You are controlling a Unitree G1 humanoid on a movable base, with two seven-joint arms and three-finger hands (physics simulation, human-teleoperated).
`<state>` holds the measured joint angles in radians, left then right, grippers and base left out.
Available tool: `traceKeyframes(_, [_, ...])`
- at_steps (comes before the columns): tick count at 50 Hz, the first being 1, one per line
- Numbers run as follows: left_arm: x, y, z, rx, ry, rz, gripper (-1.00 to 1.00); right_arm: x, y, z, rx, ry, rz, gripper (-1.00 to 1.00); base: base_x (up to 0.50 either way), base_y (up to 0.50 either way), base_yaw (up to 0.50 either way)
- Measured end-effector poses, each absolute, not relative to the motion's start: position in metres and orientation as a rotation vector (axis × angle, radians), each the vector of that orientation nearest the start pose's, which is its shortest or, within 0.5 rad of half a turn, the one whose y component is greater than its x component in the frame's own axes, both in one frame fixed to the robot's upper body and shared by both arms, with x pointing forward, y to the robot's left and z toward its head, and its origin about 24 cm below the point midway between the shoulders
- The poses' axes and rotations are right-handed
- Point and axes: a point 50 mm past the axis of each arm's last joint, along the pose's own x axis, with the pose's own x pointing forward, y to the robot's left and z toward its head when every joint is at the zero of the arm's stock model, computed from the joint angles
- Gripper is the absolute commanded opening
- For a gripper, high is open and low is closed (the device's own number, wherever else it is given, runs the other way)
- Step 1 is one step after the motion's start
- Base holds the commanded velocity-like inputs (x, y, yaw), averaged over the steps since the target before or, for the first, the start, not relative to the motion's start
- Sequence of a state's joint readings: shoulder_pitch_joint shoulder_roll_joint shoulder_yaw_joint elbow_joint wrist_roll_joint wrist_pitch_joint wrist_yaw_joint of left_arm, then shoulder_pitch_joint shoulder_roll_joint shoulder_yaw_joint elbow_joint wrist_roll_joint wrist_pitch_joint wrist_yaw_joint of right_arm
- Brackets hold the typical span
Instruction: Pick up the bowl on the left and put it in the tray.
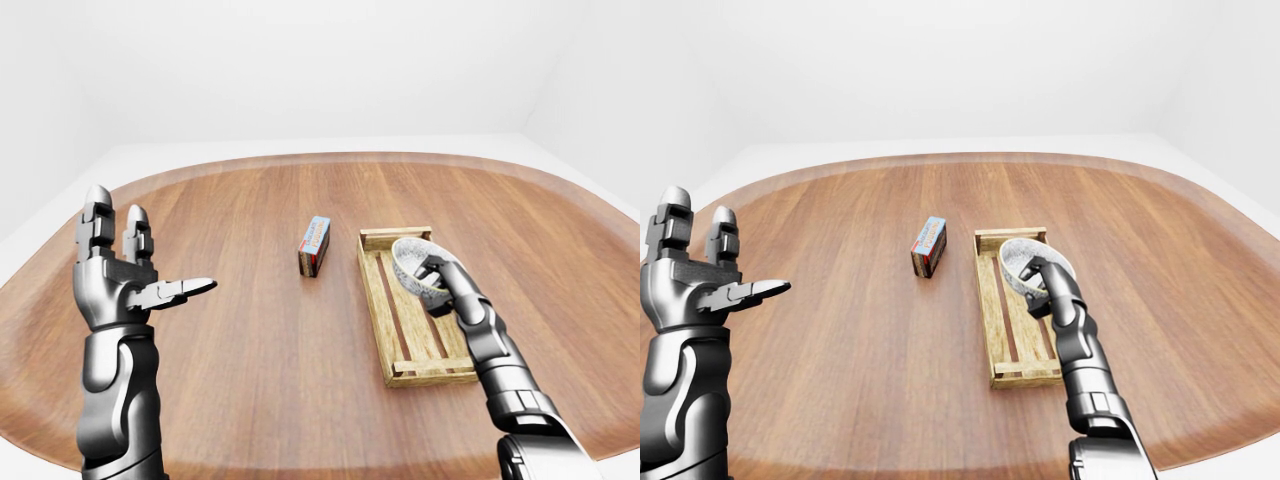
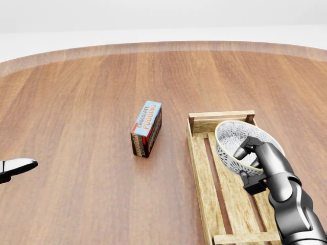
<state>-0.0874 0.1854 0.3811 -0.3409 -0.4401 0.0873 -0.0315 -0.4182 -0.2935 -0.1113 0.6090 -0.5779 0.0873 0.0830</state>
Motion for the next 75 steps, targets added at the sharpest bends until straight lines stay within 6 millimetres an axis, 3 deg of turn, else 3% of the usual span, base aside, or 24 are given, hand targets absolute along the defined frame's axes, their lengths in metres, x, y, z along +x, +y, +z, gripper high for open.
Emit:
traceKeyframes(28, [0.241, 0.250, 0.153, -0.204, -0.438, 0.187, 1.00, 0.325, -0.233, -0.001, -0.773, 0.468, -0.042, -1.00, 0.00, 0.00, 0.00])
traceKeyframes(75, [0.241, 0.251, 0.154, -0.208, -0.442, 0.190, 1.00, 0.329, -0.221, -0.018, -0.770, 0.570, -0.043, -1.00, 0.00, 0.00, 0.00])
